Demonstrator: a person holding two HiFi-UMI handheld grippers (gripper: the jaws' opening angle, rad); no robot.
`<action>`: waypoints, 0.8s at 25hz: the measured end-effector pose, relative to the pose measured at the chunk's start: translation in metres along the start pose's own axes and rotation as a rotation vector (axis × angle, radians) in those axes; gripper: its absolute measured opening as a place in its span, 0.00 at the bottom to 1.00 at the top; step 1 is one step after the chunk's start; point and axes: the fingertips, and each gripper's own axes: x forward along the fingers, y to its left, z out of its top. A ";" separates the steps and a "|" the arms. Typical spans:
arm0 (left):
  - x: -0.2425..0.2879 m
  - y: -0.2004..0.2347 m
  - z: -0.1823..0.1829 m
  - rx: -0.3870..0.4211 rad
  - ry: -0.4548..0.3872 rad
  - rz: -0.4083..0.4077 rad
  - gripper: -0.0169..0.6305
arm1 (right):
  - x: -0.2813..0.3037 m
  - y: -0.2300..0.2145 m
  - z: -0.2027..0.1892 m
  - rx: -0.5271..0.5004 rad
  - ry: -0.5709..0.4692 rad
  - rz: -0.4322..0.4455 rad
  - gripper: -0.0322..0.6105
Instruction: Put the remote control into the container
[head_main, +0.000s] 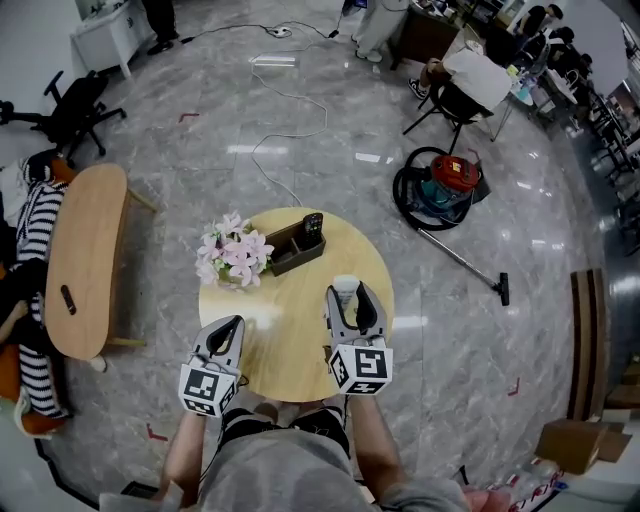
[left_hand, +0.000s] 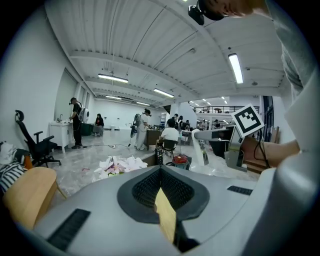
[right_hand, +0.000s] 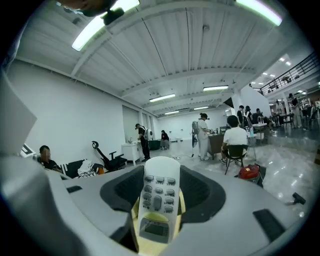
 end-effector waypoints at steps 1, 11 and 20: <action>-0.001 0.000 0.000 -0.005 0.000 0.012 0.04 | 0.003 0.003 0.008 -0.007 -0.022 0.016 0.41; -0.014 0.011 -0.016 -0.067 0.019 0.145 0.04 | 0.048 0.031 0.040 -0.054 -0.120 0.184 0.41; -0.014 0.024 -0.036 -0.112 0.043 0.236 0.04 | 0.096 0.050 0.041 -0.084 -0.189 0.290 0.41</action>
